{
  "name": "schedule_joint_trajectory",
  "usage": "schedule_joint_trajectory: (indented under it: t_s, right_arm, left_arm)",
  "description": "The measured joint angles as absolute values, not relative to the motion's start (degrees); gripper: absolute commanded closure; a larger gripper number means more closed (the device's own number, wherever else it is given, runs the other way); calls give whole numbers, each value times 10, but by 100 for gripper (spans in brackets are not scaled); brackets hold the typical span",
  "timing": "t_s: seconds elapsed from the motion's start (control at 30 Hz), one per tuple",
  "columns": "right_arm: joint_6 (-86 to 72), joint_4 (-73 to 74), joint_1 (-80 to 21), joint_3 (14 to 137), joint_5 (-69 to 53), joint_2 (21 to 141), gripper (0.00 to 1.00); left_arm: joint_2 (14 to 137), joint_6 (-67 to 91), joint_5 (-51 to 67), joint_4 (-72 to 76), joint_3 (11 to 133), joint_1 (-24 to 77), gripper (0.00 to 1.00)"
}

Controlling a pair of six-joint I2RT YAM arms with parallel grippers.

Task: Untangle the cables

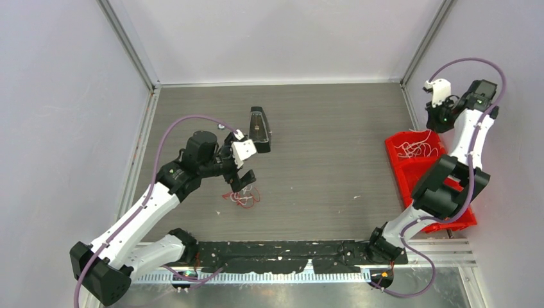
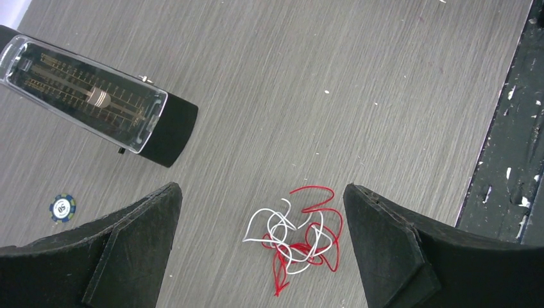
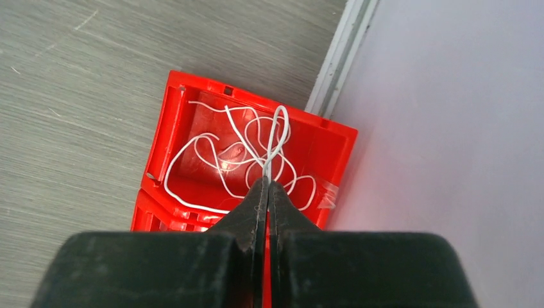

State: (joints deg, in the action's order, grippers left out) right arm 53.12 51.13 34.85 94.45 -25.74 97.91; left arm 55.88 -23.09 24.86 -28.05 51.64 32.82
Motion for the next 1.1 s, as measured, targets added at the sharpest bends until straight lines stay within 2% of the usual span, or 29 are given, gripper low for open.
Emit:
schedule_joint_trajectory:
  t_s: [0.47, 0.53, 0.73, 0.8, 1.1]
  right_arm:
    - [628, 364, 312, 794, -149, 1036, 93]
    - [638, 348, 312, 789, -131, 1050, 77]
    - [635, 348, 310, 793, -104, 1068, 42]
    - [627, 358, 310, 801, -106, 1064, 37]
    - [602, 472, 300, 876, -163, 975, 25]
  left_arm:
    - [559, -232, 231, -292, 527, 328, 1]
    - [559, -232, 229, -295, 527, 328, 1]
    - [559, -234, 219, -306, 527, 328, 1]
    - [559, -236, 215, -310, 527, 328, 1]
    - [561, -254, 202, -341, 528, 325, 1]
